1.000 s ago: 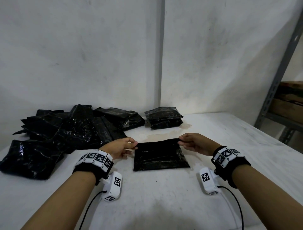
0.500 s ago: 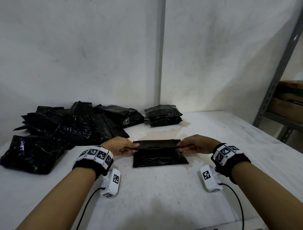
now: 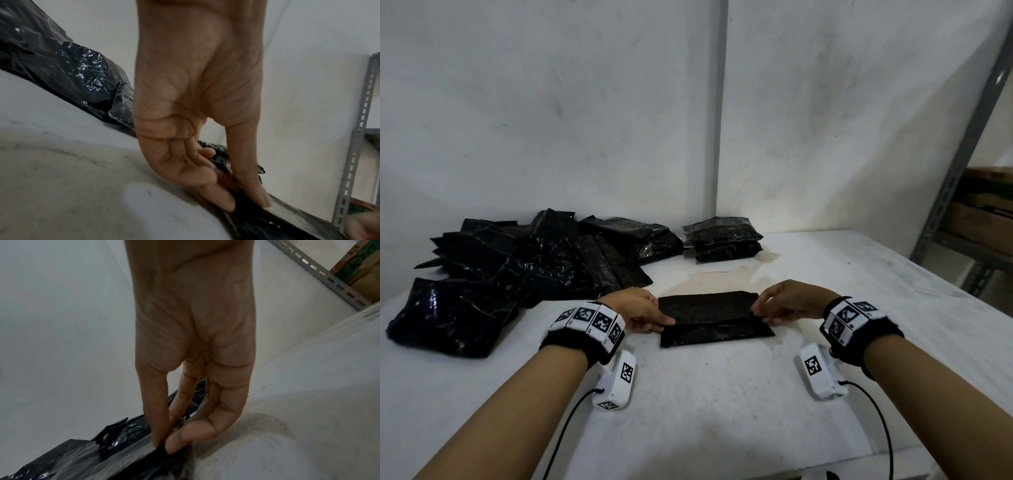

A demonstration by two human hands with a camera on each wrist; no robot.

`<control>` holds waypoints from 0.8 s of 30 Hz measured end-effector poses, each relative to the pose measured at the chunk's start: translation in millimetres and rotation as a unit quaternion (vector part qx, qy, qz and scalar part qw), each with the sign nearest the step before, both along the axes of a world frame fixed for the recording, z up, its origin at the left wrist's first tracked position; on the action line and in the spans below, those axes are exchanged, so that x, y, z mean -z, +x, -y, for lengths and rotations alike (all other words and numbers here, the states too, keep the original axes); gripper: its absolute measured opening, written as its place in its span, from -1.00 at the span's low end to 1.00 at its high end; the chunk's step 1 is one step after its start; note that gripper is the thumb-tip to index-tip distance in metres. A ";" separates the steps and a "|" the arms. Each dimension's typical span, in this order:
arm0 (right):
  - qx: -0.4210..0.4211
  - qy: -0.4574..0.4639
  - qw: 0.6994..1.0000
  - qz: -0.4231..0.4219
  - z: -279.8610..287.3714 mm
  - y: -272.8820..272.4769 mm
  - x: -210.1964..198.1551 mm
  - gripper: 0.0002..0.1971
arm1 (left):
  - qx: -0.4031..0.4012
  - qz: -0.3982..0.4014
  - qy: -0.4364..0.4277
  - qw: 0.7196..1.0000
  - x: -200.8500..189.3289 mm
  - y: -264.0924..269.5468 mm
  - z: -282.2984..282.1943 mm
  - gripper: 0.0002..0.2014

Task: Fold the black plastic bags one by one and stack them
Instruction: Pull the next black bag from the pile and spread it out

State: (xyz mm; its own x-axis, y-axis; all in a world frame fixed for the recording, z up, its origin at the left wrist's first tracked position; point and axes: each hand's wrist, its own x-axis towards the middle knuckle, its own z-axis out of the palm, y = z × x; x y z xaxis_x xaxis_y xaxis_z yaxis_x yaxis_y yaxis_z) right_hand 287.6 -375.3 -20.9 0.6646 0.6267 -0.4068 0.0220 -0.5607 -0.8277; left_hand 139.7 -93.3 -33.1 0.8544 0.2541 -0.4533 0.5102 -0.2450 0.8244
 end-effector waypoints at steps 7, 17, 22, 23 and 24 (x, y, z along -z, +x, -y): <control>-0.004 -0.013 1.000 0.019 -1.4 3.6 2.7 -0.84 | 0.013 -0.057 0.061 0.996 3.1 9.0 -2.2 -0.62; -0.022 -0.043 0.998 0.030 -0.3 7.1 4.7 -0.83 | 0.013 -0.064 0.071 0.995 4.5 12.0 -1.7 -0.68; -0.028 -0.054 0.997 0.041 -2.9 5.8 4.1 -0.84 | 0.005 -0.061 0.105 0.993 4.7 12.9 -0.2 -0.68; -0.029 -0.057 0.997 0.043 -3.6 5.5 3.7 -0.84 | 0.014 -0.062 0.127 0.990 4.0 14.4 0.4 -0.66; -0.030 -0.060 0.997 0.046 -4.2 5.1 3.3 -0.85 | 0.025 -0.065 0.158 0.985 2.3 15.0 2.2 -0.59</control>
State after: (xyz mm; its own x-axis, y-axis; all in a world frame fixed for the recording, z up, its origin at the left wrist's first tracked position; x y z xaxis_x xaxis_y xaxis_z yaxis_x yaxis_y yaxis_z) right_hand 292.7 -371.1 -24.3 0.6653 0.6177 -0.4193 0.1321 -0.6502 -0.7482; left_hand 154.7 -95.6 -35.5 0.8092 0.3598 -0.4645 0.5875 -0.5058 0.6316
